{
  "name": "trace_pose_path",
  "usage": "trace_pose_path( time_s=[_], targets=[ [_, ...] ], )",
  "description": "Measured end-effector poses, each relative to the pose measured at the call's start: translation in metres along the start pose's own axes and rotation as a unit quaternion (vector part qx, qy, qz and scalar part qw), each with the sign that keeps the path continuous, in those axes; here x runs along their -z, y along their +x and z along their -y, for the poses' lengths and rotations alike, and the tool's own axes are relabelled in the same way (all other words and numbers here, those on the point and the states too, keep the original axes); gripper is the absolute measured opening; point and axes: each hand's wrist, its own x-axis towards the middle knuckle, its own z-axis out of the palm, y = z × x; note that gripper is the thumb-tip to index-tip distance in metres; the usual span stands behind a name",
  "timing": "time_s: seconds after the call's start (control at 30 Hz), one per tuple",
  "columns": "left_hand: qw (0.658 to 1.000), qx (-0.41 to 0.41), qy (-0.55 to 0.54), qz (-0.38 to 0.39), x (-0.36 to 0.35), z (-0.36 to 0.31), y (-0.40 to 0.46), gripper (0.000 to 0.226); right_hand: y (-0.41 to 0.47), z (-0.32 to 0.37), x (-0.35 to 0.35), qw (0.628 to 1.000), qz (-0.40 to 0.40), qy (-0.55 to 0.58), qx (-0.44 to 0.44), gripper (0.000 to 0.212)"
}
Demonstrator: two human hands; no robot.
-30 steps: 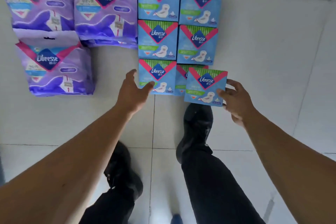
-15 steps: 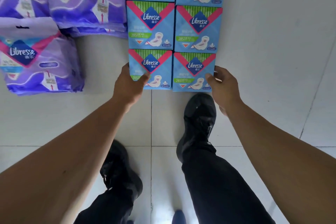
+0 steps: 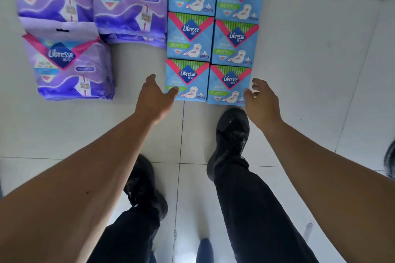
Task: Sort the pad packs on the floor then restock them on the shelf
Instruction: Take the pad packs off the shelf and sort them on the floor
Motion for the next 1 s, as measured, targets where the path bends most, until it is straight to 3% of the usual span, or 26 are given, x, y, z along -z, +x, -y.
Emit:
trace_pose_path(
  time_s=[0.17,0.33,0.43,0.6,0.8,1.0],
  targets=[
    [0.988,-0.118,0.074,-0.061,0.050,-0.009,-0.071,0.059,-0.072,0.062,0.019,0.978,0.006,-0.120,0.169,0.041],
    [0.956,-0.212,0.161,-0.125,0.128,-0.018,-0.158,0.053,-0.170,0.145,0.038,0.911,-0.022,-0.251,0.327,0.039],
    [0.939,-0.226,0.181,-0.184,0.182,-0.011,-0.208,0.045,-0.231,0.196,0.046,0.876,-0.034,-0.298,0.377,0.044],
    [0.933,-0.164,0.162,-0.277,0.283,0.035,-0.287,0.050,-0.327,0.287,0.038,0.795,-0.043,-0.344,0.497,0.043],
    [0.917,-0.029,0.081,-0.390,0.353,0.125,-0.369,0.048,-0.425,0.365,-0.011,0.693,-0.021,-0.310,0.650,0.046],
    [0.866,0.089,-0.008,-0.492,0.378,0.228,-0.457,0.047,-0.535,0.393,-0.077,0.574,0.026,-0.307,0.759,0.043]
  ],
)
